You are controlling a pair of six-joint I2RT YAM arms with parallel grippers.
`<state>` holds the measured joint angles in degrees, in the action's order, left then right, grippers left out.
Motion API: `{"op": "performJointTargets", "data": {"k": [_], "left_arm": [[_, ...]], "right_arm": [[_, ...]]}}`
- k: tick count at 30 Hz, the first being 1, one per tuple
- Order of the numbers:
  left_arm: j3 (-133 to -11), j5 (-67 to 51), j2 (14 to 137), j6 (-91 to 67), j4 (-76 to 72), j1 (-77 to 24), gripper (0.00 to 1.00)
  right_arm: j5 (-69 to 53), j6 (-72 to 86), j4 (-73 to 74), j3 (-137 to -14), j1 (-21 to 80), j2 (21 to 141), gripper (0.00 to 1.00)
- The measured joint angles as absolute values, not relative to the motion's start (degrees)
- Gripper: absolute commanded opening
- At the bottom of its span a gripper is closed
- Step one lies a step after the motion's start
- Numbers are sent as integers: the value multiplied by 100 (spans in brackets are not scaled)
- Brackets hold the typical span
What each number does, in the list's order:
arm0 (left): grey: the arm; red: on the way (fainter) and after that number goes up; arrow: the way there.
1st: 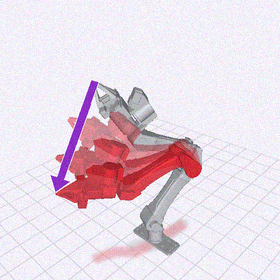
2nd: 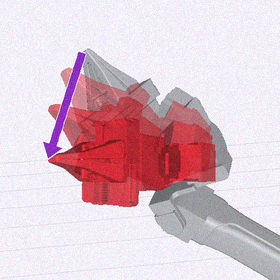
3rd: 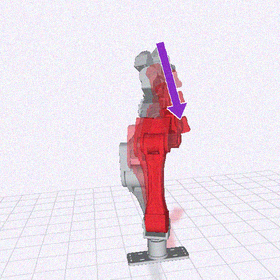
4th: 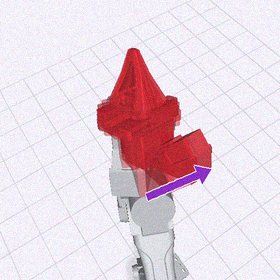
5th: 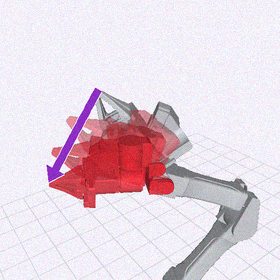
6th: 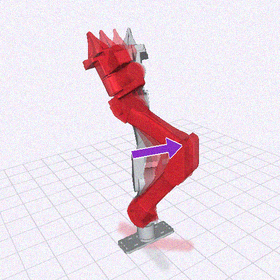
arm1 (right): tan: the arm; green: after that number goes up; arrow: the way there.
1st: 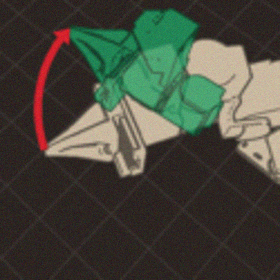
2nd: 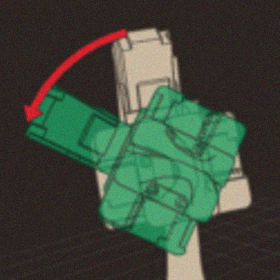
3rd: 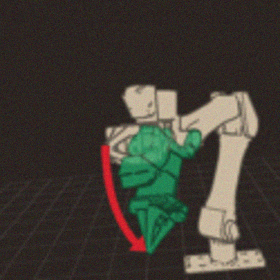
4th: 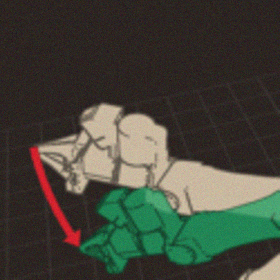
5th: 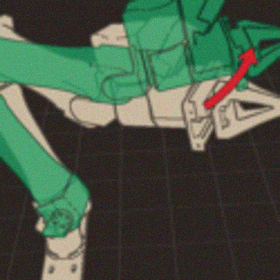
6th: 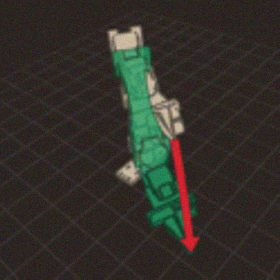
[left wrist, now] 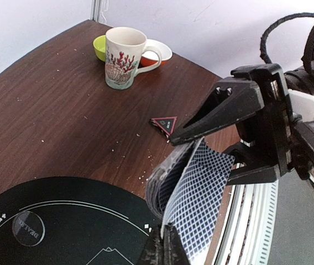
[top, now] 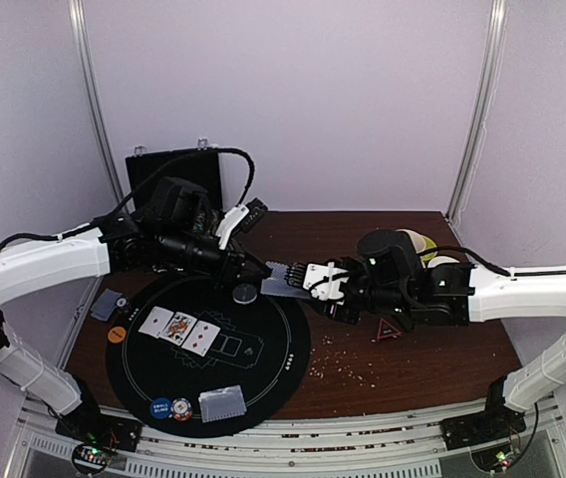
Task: Distribute texas hold em gaming equipment
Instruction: Pick up the poker card from the face-down deck piles, then place the poker card in the community card area.
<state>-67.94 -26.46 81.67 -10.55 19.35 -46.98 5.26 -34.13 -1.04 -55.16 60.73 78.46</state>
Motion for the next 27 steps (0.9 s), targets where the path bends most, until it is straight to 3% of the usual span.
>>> {"op": "performJointTargets", "data": {"k": [11,19,22,27], "left_arm": [[-7011,-2379,7500,-777,2574,-4401,0],[-7701,-1400,7354,-1317,3433,-3105,0],[-6713,-917,6997,-2602,2908,-3017,0],[-4180,71,5876,-4980,2169,-3964,0]], "right_arm": [[578,-3413,-91,-5516,6073,7881,48],[578,-3411,-34,-5522,6073,7889,48],[578,-3406,-32,-5527,6073,7889,48],[576,-3343,-16,-5590,6073,7891,48]]}}
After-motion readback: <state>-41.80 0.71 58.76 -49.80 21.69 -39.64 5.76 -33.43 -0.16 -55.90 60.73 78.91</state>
